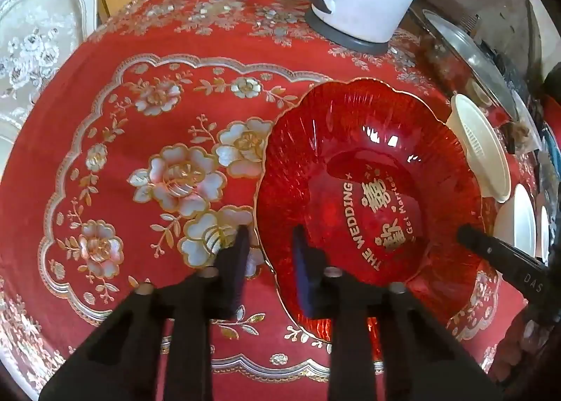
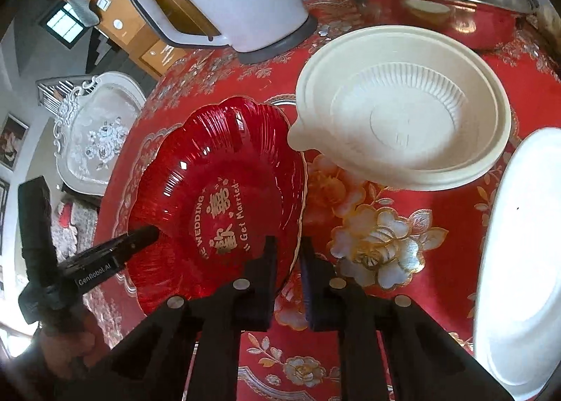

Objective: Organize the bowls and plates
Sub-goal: 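Lift the red plate with the left gripper and carry it across the tablecloth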

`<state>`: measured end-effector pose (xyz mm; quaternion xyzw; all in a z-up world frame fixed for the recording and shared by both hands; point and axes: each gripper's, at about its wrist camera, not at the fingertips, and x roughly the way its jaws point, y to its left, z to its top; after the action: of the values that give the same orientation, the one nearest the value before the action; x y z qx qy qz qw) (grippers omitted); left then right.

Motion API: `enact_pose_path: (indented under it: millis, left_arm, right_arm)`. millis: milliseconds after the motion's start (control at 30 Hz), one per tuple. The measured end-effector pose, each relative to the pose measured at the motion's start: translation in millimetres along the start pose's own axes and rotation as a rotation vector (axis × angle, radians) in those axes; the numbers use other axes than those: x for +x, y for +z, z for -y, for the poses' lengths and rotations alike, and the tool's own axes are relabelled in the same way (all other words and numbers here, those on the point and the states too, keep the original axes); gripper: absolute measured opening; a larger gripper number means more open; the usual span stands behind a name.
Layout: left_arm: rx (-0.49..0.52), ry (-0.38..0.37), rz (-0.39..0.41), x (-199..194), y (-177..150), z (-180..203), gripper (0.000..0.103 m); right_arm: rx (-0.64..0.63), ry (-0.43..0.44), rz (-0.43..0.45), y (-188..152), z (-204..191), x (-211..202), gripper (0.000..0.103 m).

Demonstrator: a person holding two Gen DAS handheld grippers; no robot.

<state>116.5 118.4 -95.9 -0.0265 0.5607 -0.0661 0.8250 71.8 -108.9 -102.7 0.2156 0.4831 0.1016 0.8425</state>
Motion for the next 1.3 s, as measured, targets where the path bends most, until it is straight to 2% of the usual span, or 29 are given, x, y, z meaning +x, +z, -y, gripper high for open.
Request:
enact_pose_path:
  millis: [33, 367, 500, 733, 1000, 1267, 1300]
  left_arm:
    - [0.001, 0.0, 0.005, -1, 0, 1, 0.009]
    - [0.011, 0.017, 0.019, -13, -7, -1, 0.009]
    - [-0.002, 0.016, 0.042, -22, -12, -5, 0.009]
    - [-0.017, 0.014, 0.05, -34, -30, -17, 0.009]
    - [-0.071, 0.049, 0.068, -49, -55, -47, 0.009]
    - [-0.155, 0.116, 0.059, -54, -74, -99, 0.012]
    - [-0.159, 0.121, 0.06, -54, -74, -103, 0.013]
  right_arm:
    - [0.004, 0.001, -0.003, 0, 0, 0, 0.012]
    - [0.062, 0.065, -0.007, -6, 4, -7, 0.012]
    - [0.047, 0.077, 0.003, -10, -2, -12, 0.012]
    - [-0.048, 0.062, 0.01, -30, -25, -27, 0.015]
    - [-0.106, 0.112, -0.064, -66, -53, -20, 0.015]
    - [-0.067, 0.237, -0.188, -124, -96, 2, 0.02]
    - [-0.056, 0.27, -0.208, -132, -103, 7, 0.024]
